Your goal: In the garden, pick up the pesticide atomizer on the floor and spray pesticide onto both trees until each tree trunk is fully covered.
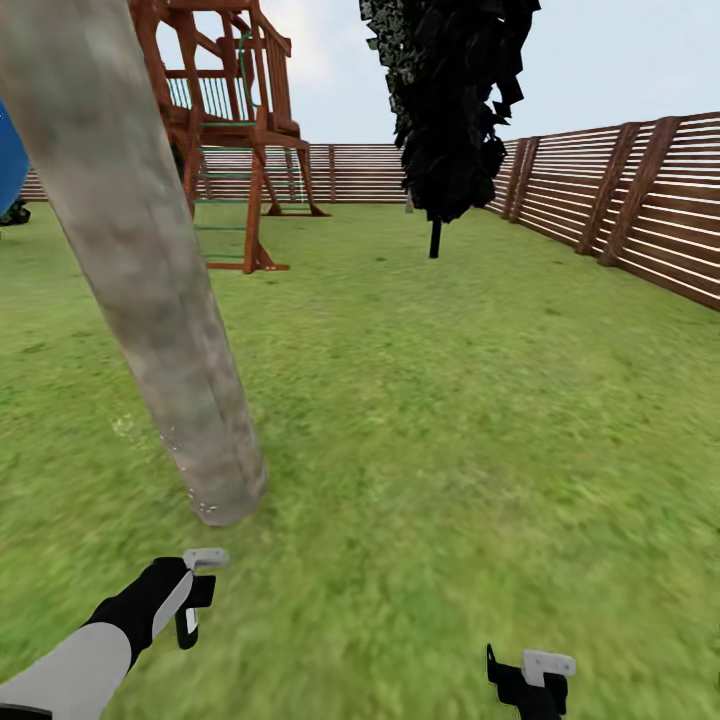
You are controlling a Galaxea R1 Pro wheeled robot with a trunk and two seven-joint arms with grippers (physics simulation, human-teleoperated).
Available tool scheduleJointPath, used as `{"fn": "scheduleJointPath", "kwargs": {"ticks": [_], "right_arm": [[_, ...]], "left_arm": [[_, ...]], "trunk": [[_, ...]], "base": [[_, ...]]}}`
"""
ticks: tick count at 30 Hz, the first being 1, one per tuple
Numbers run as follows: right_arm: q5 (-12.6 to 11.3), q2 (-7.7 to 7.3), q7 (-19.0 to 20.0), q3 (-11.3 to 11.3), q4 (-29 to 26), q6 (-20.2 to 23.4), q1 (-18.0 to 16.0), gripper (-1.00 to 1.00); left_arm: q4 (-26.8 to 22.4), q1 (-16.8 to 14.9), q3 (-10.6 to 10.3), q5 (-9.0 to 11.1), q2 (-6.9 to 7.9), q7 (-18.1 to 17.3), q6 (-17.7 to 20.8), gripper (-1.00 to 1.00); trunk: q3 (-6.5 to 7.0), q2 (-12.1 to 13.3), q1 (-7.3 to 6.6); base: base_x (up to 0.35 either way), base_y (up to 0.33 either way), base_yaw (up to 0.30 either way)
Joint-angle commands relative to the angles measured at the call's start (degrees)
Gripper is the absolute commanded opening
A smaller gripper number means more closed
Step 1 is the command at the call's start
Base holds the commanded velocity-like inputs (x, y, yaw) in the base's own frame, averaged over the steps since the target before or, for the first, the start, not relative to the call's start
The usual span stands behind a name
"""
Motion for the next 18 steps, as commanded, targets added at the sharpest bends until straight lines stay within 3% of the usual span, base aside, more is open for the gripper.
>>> {"fn": "scheduleJointPath", "kwargs": {"ticks": [1,18], "right_arm": [[0.0,0.0,0.0,0.0,0.0,0.0,0.0,1.0],[0.0,0.0,0.0,0.0,0.0,0.0,0.0,1.0]], "left_arm": [[0.0,0.0,0.0,0.0,0.0,0.0,0.0,-1.0],[-0.4,0.0,0.0,0.1,0.03,-0.2,-0.6,-1.0]], "trunk": [[0.0,0.0,0.0],[0.0,0.0,0.0]], "base": [[0.091,-0.271,0.165],[0.03,-0.271,0.27]]}}
